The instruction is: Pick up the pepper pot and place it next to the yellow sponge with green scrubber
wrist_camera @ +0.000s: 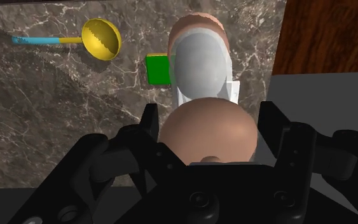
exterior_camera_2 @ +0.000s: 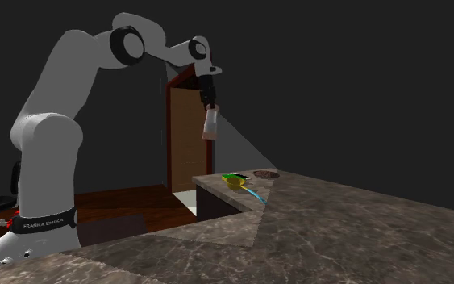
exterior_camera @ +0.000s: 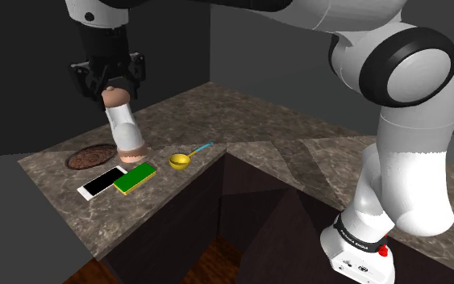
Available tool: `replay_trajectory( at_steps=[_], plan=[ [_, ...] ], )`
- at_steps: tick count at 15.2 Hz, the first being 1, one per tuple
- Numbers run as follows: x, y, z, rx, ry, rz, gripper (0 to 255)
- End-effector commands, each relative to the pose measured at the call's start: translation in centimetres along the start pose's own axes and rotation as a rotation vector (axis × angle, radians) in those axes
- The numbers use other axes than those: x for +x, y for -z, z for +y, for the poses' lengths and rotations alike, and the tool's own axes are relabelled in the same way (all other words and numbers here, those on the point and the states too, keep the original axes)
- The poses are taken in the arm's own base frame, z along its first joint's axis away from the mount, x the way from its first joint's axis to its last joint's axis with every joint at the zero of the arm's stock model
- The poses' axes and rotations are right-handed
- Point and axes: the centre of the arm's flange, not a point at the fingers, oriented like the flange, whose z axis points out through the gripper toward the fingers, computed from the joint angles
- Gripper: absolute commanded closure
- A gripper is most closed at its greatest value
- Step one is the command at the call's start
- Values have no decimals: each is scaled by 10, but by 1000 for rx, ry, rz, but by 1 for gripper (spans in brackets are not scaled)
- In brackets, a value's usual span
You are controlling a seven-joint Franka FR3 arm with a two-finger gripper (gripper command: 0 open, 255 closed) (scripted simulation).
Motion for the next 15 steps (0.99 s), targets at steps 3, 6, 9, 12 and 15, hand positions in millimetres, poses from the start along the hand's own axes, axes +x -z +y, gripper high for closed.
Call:
replay_trajectory(
  at_steps=[3, 6, 9, 12, 15],
  plan=[
    [-4, -20, 1, 1, 0, 1, 255],
    [-7, -36, 1, 1, 0, 1, 255],
    [-9, -51, 0, 1, 0, 1, 255],
    [-12, -67, 0, 1, 0, 1, 255],
    [-14, -82, 0, 1, 0, 1, 255]
  ],
)
